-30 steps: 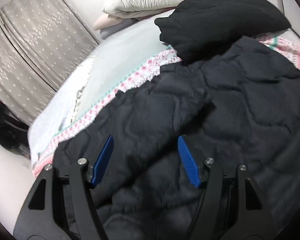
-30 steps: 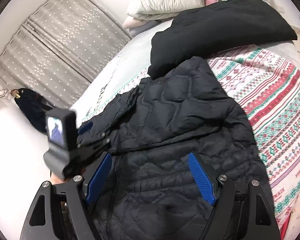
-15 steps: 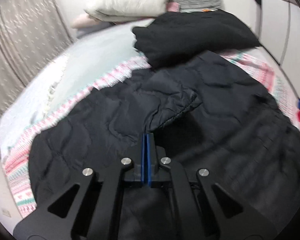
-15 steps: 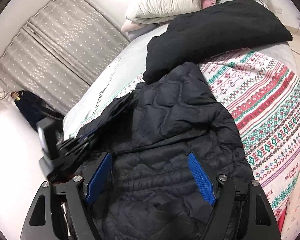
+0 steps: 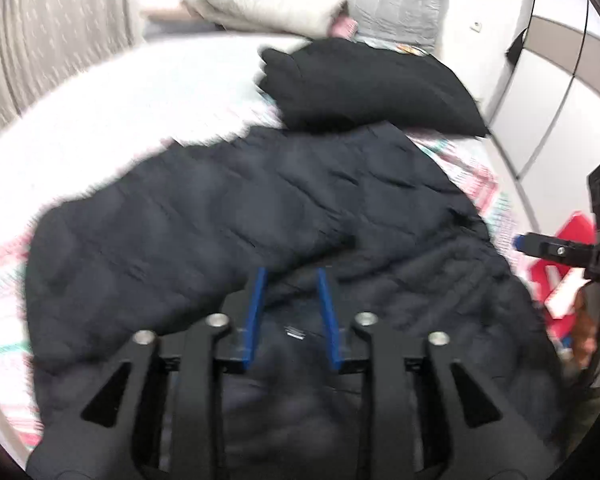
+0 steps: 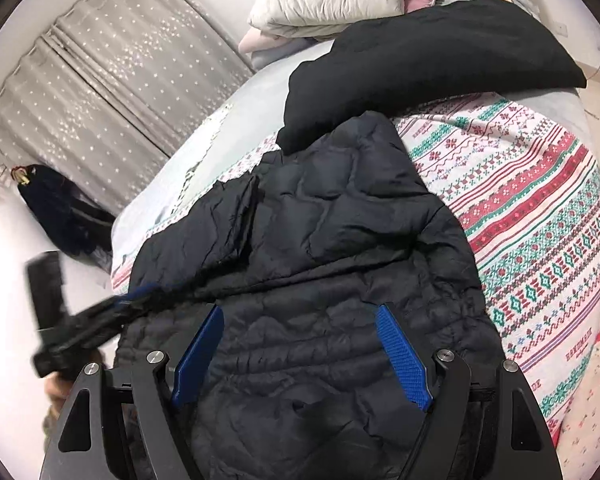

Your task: Fold large clothes

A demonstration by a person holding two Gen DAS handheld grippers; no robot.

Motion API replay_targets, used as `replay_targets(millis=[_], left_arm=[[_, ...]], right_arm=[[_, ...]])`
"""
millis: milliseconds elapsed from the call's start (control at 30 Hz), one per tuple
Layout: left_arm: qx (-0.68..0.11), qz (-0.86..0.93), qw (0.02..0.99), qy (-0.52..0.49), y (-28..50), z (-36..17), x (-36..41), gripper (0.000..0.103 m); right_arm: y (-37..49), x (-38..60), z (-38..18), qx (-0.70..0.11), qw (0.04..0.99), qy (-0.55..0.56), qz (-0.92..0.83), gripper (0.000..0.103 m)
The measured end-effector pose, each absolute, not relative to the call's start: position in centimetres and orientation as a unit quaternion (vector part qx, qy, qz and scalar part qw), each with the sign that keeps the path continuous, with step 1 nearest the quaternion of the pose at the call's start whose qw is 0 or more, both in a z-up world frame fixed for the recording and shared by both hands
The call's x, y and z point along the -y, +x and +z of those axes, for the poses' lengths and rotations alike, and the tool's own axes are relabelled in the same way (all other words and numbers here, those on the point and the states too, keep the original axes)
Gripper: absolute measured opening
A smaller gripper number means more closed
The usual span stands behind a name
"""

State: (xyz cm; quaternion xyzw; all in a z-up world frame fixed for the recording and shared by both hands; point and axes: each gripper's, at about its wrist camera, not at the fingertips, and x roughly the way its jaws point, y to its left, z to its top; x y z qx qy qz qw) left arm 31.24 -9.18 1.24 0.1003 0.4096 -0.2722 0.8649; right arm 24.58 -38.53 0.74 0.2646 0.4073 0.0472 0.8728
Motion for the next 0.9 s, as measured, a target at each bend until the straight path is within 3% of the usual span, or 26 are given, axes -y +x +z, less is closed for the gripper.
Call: replay_targets(millis=[233,367,467,633,767,900], left_arm=[[-0.441,-0.206,0.873,0.029,36.4,-0.4,7.4,0.043],[-0.527,-0.172,0.832,0.005,38.2,-5.6,6.5,0.043],[-0.538,-0.177,0.824,-0.001,37.4,-7.4,5.6,0.043],[-0.547,-0.202,0.811,-0.047,36.5,-5.7,2.6,0.043],[-0.507,-0.184,0.841,-0.044,37.5,-2.1,-2.4,0.044],[-0.507,-0.147,0.845,-0.091,40.3,-2.8,-7.2,0.044]], right_arm=[[26.1,37.3,0.7,-0.413,0.867,0.274,0.052,0.08],[26.2,34.9,1.4,-0.411,0.885,0.21,0.052,0.08],[26.4,34.3,1.1,-0.419,0.889,0.18,0.038,0.08],[27.3,35.2,0.3,-0.436,0.881,0.182,0.029,0.08],[28.5,37.5,2.0,-0.433,0.886,0.164,0.034,0.08],[31.4,41.0,2.2,-0.429,0.877,0.21,0.059,0.08]])
